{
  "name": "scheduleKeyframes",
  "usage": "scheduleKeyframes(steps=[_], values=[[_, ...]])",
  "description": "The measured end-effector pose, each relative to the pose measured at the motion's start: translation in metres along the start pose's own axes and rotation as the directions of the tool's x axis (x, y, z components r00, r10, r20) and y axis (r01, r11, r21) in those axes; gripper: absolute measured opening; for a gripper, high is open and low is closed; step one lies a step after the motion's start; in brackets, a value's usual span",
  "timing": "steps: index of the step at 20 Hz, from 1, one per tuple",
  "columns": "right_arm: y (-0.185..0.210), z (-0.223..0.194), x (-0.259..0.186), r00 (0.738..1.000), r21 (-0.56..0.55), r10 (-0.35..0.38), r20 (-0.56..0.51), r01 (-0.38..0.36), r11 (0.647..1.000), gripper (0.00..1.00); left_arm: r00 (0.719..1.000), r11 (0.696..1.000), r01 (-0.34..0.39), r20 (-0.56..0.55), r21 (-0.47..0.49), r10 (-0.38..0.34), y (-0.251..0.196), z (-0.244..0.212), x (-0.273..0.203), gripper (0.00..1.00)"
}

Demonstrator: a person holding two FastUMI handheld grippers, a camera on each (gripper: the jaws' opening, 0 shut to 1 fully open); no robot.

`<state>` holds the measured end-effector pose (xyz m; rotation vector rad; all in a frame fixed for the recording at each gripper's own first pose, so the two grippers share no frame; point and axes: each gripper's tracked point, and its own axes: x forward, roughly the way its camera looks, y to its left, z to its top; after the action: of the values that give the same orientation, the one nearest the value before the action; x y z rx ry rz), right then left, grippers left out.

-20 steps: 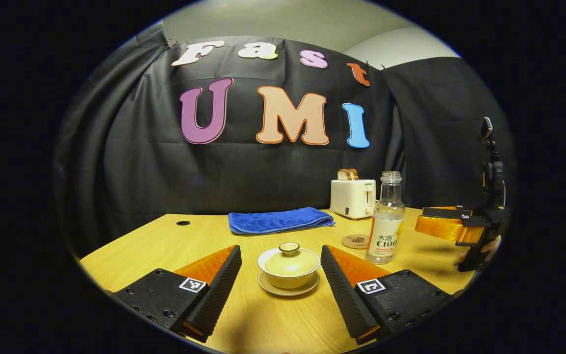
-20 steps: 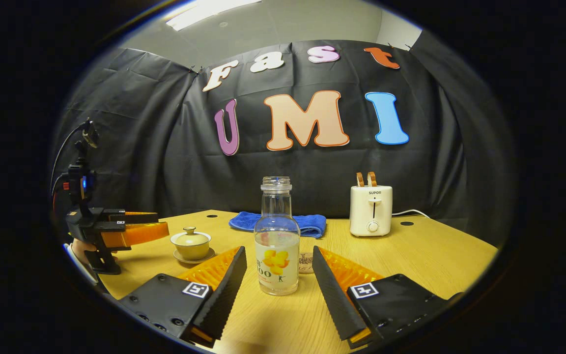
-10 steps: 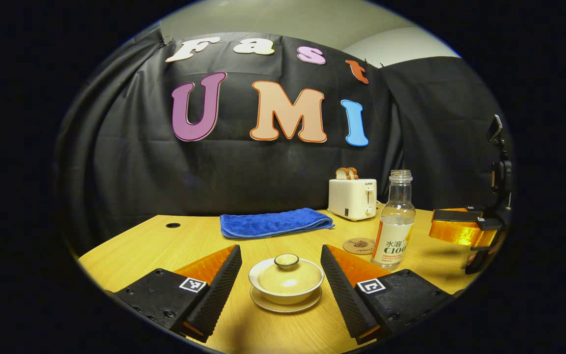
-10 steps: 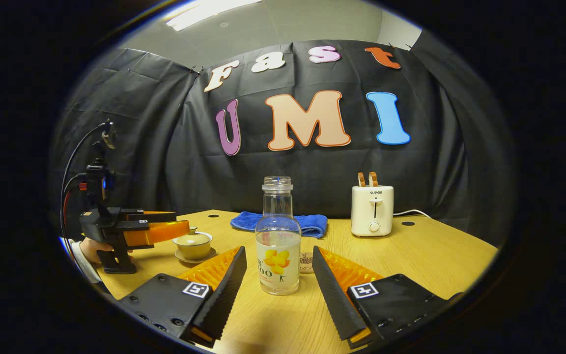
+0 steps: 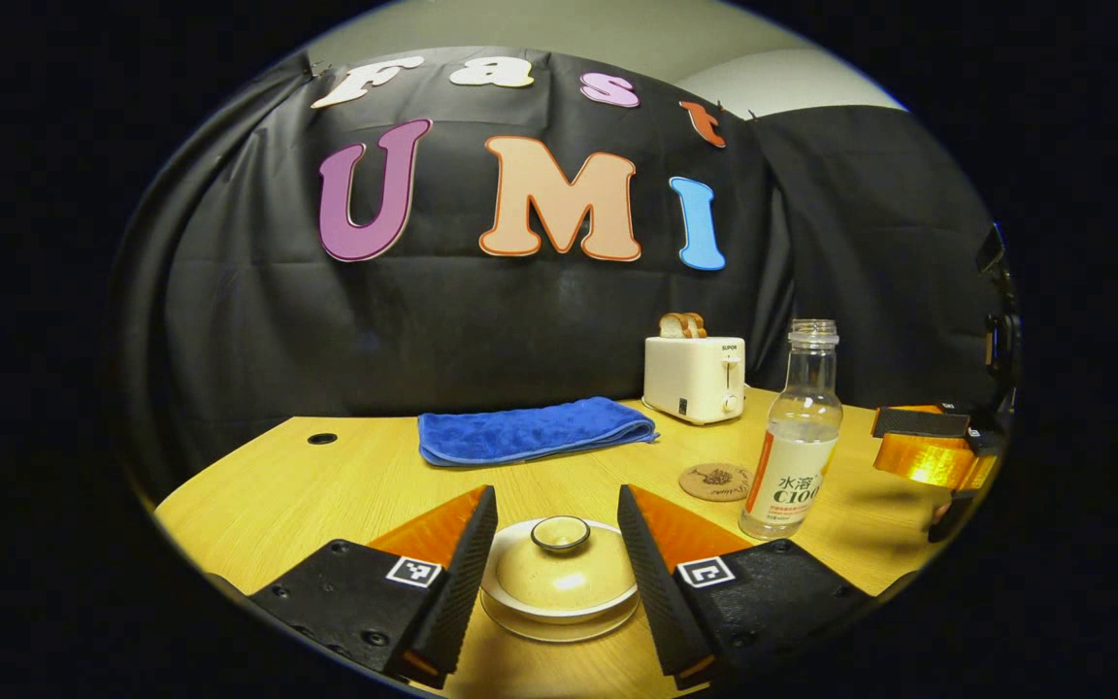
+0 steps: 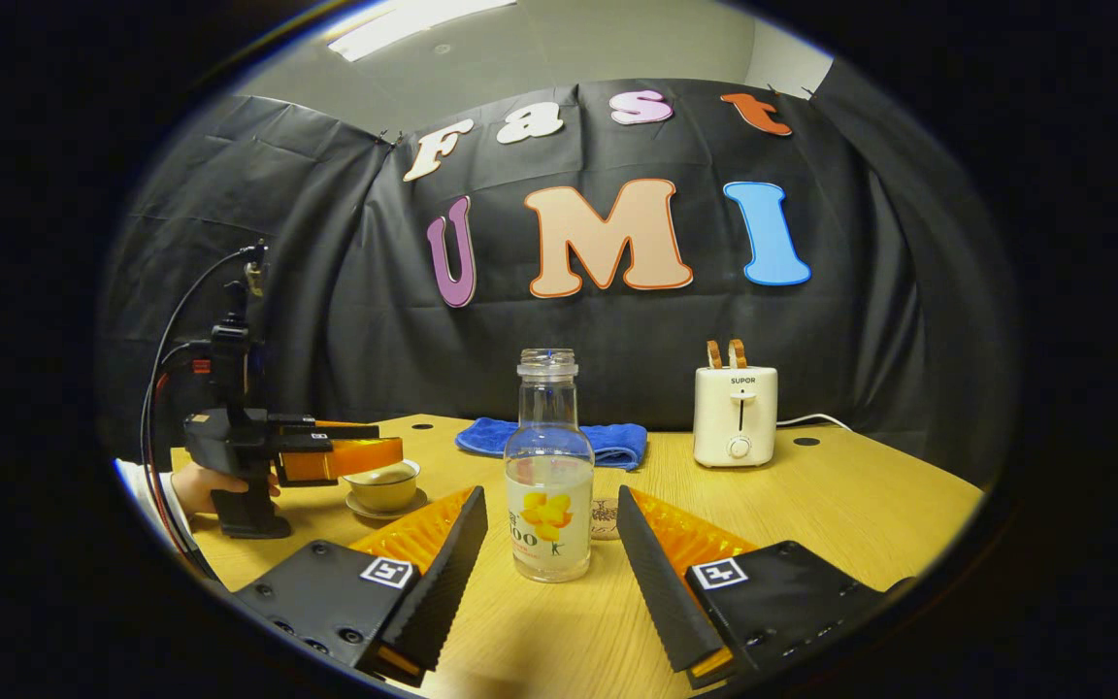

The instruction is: Open the teacup lid with one hand, grasp the water bottle and pour water into the teacup with the other hand; after pouring, place the water bottle on the coaster and then close the teacup lid.

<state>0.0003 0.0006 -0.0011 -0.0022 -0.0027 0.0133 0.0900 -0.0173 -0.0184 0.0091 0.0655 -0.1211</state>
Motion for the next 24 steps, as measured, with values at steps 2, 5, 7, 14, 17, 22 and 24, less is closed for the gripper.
scheduleKeyframes(steps=[2, 5, 7, 14, 17, 22, 24], values=[[0.000, 0.000, 0.000, 1.000, 0.000, 0.000, 0.000, 0.000, 1.000, 0.84, 1.000, 1.000, 0.011, -0.014, 0.001, -0.011, -0.002, -0.004, 0.001, 0.64], [0.000, 0.000, 0.000, 1.000, 0.000, 0.000, 0.000, 0.000, 1.000, 0.84, 0.999, 1.000, 0.017, -0.040, 0.000, -0.017, -0.002, -0.007, 0.004, 0.51], [0.000, -0.001, 0.000, 1.000, 0.000, 0.000, 0.000, 0.000, 1.000, 0.88, 0.999, 1.000, 0.014, -0.046, -0.001, -0.014, -0.002, -0.007, 0.005, 0.38], [0.000, 0.000, 0.000, 1.000, 0.000, 0.000, 0.000, 0.000, 1.000, 0.88, 0.999, 1.000, 0.012, -0.042, -0.007, -0.012, -0.001, -0.007, 0.003, 0.30], [0.000, -0.001, 0.000, 1.000, 0.000, 0.000, -0.001, 0.000, 1.000, 0.88, 1.000, 1.000, 0.016, -0.023, -0.005, -0.017, -0.002, -0.005, 0.001, 0.29], [-0.004, -0.002, 0.004, 1.000, 0.000, -0.018, -0.001, 0.018, 1.000, 0.91, 0.999, 1.000, 0.007, 0.043, -0.011, -0.006, 0.000, 0.007, -0.004, 0.29], [-0.006, -0.002, 0.008, 1.000, -0.001, -0.030, 0.000, 0.030, 1.000, 0.87, 0.998, 1.000, 0.005, 0.062, -0.003, -0.005, -0.001, 0.010, -0.005, 0.29]])
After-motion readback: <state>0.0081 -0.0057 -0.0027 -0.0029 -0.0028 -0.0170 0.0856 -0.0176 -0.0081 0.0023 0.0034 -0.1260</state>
